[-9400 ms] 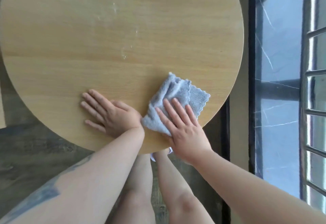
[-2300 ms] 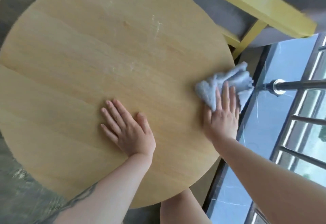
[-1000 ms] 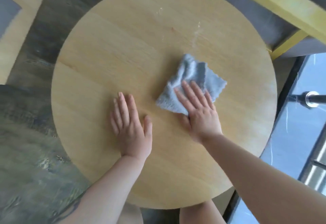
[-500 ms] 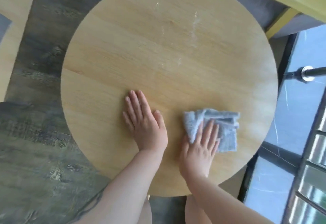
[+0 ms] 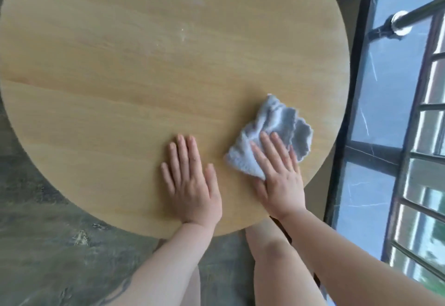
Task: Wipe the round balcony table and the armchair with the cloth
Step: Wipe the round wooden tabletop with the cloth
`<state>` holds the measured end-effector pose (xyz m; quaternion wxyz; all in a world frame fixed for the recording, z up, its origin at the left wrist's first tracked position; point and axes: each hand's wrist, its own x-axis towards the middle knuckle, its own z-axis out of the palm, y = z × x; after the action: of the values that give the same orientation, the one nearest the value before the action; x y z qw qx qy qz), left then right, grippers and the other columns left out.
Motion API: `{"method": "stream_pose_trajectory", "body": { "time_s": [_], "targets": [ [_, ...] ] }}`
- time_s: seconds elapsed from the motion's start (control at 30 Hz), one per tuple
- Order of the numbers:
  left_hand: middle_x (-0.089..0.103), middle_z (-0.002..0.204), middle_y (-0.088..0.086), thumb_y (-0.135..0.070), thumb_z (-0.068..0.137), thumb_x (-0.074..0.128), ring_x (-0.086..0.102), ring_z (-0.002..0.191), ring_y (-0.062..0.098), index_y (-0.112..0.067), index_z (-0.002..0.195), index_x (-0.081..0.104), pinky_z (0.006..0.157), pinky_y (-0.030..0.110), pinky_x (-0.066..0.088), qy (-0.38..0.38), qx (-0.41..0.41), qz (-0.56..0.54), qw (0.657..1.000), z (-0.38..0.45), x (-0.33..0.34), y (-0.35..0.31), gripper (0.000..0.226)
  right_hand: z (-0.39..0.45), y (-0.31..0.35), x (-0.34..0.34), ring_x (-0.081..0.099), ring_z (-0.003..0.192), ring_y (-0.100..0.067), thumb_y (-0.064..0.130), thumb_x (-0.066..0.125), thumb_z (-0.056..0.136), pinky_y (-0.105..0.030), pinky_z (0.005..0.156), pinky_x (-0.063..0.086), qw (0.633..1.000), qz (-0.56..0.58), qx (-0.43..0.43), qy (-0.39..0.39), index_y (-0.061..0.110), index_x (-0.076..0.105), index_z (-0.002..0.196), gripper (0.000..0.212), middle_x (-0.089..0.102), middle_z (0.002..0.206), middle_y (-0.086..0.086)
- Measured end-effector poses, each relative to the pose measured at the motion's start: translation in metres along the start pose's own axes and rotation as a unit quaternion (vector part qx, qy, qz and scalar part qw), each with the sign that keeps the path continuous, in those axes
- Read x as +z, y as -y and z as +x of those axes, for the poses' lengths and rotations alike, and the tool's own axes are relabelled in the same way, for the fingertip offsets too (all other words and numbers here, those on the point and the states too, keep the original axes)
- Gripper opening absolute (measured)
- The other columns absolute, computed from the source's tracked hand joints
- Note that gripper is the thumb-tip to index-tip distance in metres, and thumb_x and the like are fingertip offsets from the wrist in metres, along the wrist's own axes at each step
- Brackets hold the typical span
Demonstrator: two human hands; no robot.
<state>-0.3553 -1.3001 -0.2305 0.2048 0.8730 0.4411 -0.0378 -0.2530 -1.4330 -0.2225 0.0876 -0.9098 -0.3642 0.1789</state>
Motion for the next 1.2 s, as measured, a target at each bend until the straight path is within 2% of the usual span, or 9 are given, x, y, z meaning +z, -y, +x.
{"method": "stream_pose_trajectory", "body": {
  "time_s": [0.1, 0.27, 0.43, 0.6, 0.77, 0.93, 1.0, 1.1, 1.2],
  "targets": [
    [0.019, 0.159, 0.003, -0.033, 0.095, 0.031, 0.014, 0.146, 0.018, -0.015, 0.152, 0.021, 0.116, 0.043, 0.005, -0.031, -0.098, 0.006, 0.995, -0.007, 0.014, -0.025, 0.060, -0.023, 0.033, 0.015, -0.001, 0.148, -0.021, 0.030, 0.038, 0.087, -0.044, 0.118, 0.004, 0.974, 0.026, 0.212, -0.068, 0.023, 0.004, 0.153, 0.074, 0.007, 0.160, -0.004],
    [0.015, 0.160, 0.001, -0.027, 0.095, 0.030, 0.011, 0.147, 0.017, -0.016, 0.153, 0.016, 0.117, 0.044, 0.009, -0.058, -0.140, 0.028, 0.988, -0.016, 0.026, -0.041, 0.060, -0.008, -0.036, -0.006, 0.027, 0.142, -0.023, 0.029, 0.046, 0.085, -0.036, 0.102, 0.027, 0.974, -0.066, -0.209, 0.060, 0.024, 0.016, 0.152, 0.073, 0.013, 0.159, 0.002],
    [0.013, 0.160, 0.003, -0.034, 0.097, 0.024, 0.010, 0.148, 0.019, -0.015, 0.153, 0.013, 0.118, 0.046, 0.007, -0.074, -0.132, 0.047, 0.987, -0.015, 0.030, -0.044, 0.060, -0.001, -0.056, -0.023, -0.003, 0.148, -0.023, 0.032, 0.040, 0.091, -0.046, 0.119, 0.005, 0.996, -0.034, 0.080, -0.013, 0.024, 0.006, 0.153, 0.071, 0.003, 0.161, -0.002],
    [0.016, 0.159, 0.005, -0.039, 0.097, 0.024, 0.015, 0.147, 0.021, -0.014, 0.153, 0.017, 0.116, 0.047, 0.012, -0.089, -0.133, 0.083, 0.984, -0.014, 0.034, -0.038, 0.061, -0.016, -0.069, -0.018, 0.034, 0.133, -0.019, 0.040, 0.041, 0.086, -0.038, 0.104, 0.032, 0.930, -0.047, -0.346, 0.117, 0.027, 0.019, 0.151, 0.070, 0.015, 0.160, 0.005],
    [0.009, 0.161, 0.002, -0.042, 0.096, 0.019, 0.007, 0.148, 0.019, -0.017, 0.153, 0.010, 0.117, 0.045, 0.005, -0.076, -0.137, 0.064, 0.986, -0.015, 0.032, -0.040, 0.063, -0.003, -0.093, -0.033, 0.005, 0.148, -0.022, 0.034, 0.038, 0.092, -0.045, 0.118, 0.011, 1.000, -0.024, 0.016, -0.006, 0.024, 0.014, 0.153, 0.066, 0.009, 0.161, -0.001],
    [0.009, 0.161, 0.002, -0.042, 0.094, 0.019, 0.008, 0.148, 0.020, -0.017, 0.153, 0.011, 0.117, 0.046, 0.006, -0.062, -0.145, 0.059, 0.986, -0.014, 0.032, -0.041, 0.065, 0.007, -0.075, -0.028, 0.045, 0.126, -0.022, 0.040, 0.049, 0.089, -0.037, 0.103, 0.031, 0.898, -0.090, -0.413, 0.124, 0.031, 0.016, 0.151, 0.071, 0.017, 0.159, 0.007],
    [0.008, 0.161, 0.004, -0.040, 0.095, 0.022, 0.006, 0.148, 0.021, -0.017, 0.153, 0.012, 0.117, 0.045, 0.005, -0.054, -0.142, 0.028, 0.988, -0.024, 0.033, -0.043, 0.064, 0.029, -0.093, -0.031, 0.052, 0.118, -0.024, 0.037, 0.061, 0.085, -0.038, 0.100, 0.032, 0.953, -0.096, -0.286, 0.034, 0.029, 0.026, 0.149, 0.073, 0.031, 0.155, 0.003],
    [0.010, 0.161, 0.004, -0.037, 0.098, 0.025, 0.007, 0.148, 0.021, -0.018, 0.153, 0.014, 0.117, 0.046, 0.006, -0.070, -0.167, 0.009, 0.983, -0.059, 0.041, -0.050, 0.060, 0.020, -0.087, -0.034, 0.011, 0.147, -0.025, 0.032, 0.043, 0.089, -0.044, 0.118, 0.006, 0.999, -0.035, 0.008, -0.037, 0.023, 0.016, 0.153, 0.070, 0.012, 0.160, -0.003],
    [0.012, 0.160, 0.005, -0.036, 0.095, 0.024, 0.010, 0.147, 0.022, -0.015, 0.153, 0.016, 0.117, 0.048, 0.010, -0.066, -0.176, 0.028, 0.982, -0.089, 0.051, -0.061, 0.063, -0.006, -0.069, -0.019, 0.012, 0.146, -0.024, 0.036, 0.043, 0.089, -0.044, 0.115, 0.008, 0.944, -0.084, -0.310, 0.068, 0.024, 0.013, 0.153, 0.072, 0.012, 0.160, -0.002]
  ]
}}
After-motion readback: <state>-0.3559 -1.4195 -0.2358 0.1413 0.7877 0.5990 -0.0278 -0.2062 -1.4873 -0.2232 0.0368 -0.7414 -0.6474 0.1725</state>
